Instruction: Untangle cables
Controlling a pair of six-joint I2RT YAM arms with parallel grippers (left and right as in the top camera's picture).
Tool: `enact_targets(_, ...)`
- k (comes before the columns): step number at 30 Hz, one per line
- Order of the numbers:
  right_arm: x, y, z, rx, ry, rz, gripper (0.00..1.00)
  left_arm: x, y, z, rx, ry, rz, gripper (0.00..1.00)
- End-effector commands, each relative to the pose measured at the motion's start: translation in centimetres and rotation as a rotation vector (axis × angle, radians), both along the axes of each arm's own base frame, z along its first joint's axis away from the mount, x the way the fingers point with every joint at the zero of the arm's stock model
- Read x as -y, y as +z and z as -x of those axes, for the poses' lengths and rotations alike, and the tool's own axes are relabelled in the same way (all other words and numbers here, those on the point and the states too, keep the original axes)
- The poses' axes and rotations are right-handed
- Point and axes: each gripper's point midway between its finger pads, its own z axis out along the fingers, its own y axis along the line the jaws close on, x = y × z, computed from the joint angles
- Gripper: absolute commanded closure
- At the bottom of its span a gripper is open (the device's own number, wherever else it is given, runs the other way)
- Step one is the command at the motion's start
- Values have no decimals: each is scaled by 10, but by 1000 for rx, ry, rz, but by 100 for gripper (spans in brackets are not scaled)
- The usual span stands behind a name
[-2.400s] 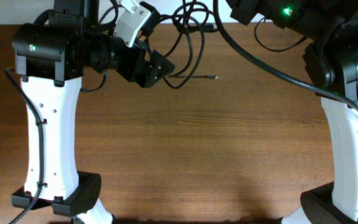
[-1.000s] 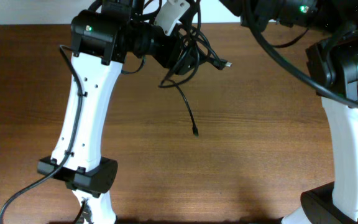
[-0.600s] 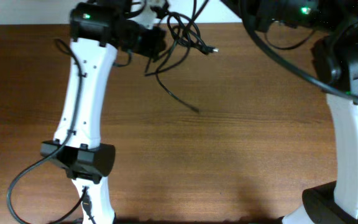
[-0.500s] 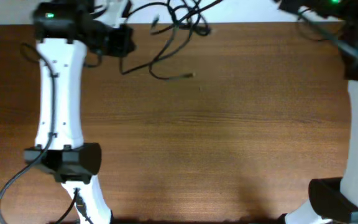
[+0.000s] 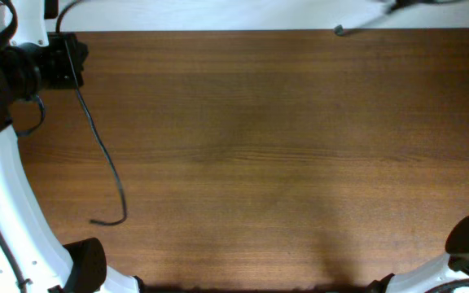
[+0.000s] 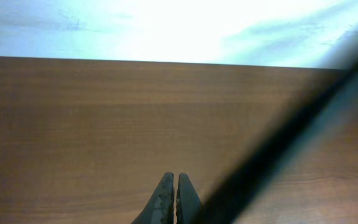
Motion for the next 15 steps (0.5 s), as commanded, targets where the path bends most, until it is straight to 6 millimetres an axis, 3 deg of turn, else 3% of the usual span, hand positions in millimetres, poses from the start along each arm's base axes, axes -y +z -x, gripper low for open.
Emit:
enact_targets(1, 37, -36, -13, -69, -91, 67, 96, -11, 16, 8, 48, 58, 4, 100)
enact_targets(3, 45, -60, -20, -140, -107, 37, 96, -22, 19, 8, 51, 119, 52, 100)
enact_targets(6, 35, -69, -28, -158, -67, 21, 96, 3, 25, 11, 65, 2, 145, 100)
enact_targets(9, 3, -72, -38, -171, -1, 18, 96, 47, 41, 22, 132, -262, 210, 100)
enact_targets(10, -25, -79, -42, -199, 60, 19, 96, 71, 49, 30, 180, -409, 222, 100)
enact_targets(12, -64, -92, -42, -231, 156, 69, 96, 79, 49, 31, 177, -433, 224, 100)
enact_targets(15, -160, -113, -49, -274, 373, 111, 96, 98, 49, 35, 171, -490, 230, 100)
